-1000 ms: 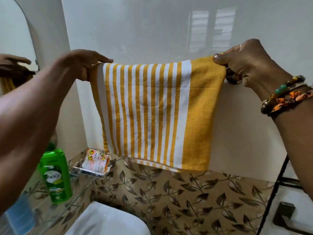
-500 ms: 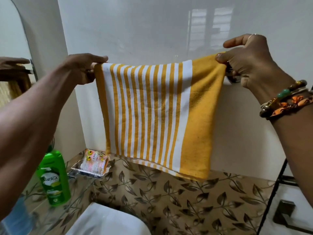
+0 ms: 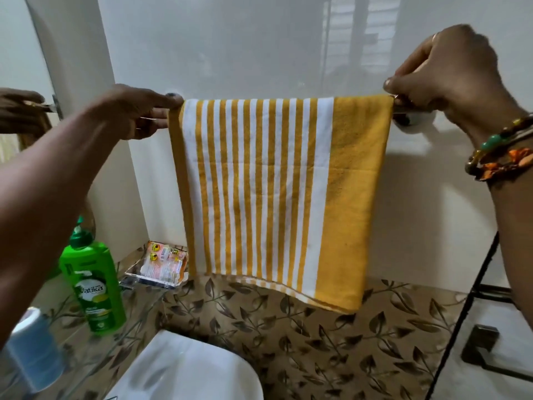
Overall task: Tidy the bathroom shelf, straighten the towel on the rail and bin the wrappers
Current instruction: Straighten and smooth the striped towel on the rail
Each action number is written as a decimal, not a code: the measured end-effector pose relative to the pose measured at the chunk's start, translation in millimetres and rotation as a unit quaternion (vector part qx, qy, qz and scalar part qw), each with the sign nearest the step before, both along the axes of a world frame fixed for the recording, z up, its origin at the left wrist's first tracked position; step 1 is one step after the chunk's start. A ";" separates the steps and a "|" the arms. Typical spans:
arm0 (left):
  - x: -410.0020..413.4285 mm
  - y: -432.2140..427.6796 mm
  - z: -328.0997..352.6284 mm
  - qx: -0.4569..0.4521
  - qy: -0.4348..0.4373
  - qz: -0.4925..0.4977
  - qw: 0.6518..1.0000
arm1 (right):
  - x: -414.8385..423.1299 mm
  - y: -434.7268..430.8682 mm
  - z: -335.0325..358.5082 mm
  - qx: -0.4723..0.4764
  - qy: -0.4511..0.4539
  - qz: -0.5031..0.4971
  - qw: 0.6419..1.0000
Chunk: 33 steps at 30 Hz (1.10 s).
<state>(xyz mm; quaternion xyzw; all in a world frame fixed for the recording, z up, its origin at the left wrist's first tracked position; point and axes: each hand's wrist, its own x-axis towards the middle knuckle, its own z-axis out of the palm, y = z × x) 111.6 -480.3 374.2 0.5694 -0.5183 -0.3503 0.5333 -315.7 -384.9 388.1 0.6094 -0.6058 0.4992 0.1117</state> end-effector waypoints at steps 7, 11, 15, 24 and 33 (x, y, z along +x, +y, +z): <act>-23.6 12.8 0.7 -0.076 0.047 0.039 0.995 | 3.2 -10.8 -3.1 0.040 0.153 -0.119 0.980; -32.4 18.1 -2.0 -0.116 0.036 0.071 0.990 | 10.6 -8.2 1.6 0.094 0.068 -0.016 0.993; -38.4 19.3 -7.1 -0.139 0.055 0.104 0.983 | 11.6 -8.0 -0.6 0.049 -0.067 0.058 0.995; -50.0 17.6 -25.2 -0.211 0.071 0.114 0.968 | 1.3 -17.2 -19.0 -0.106 -0.053 -0.050 0.992; -64.0 17.5 -37.9 -0.350 -0.370 0.236 0.828 | -1.6 -13.9 -22.8 -0.100 0.225 -0.077 0.966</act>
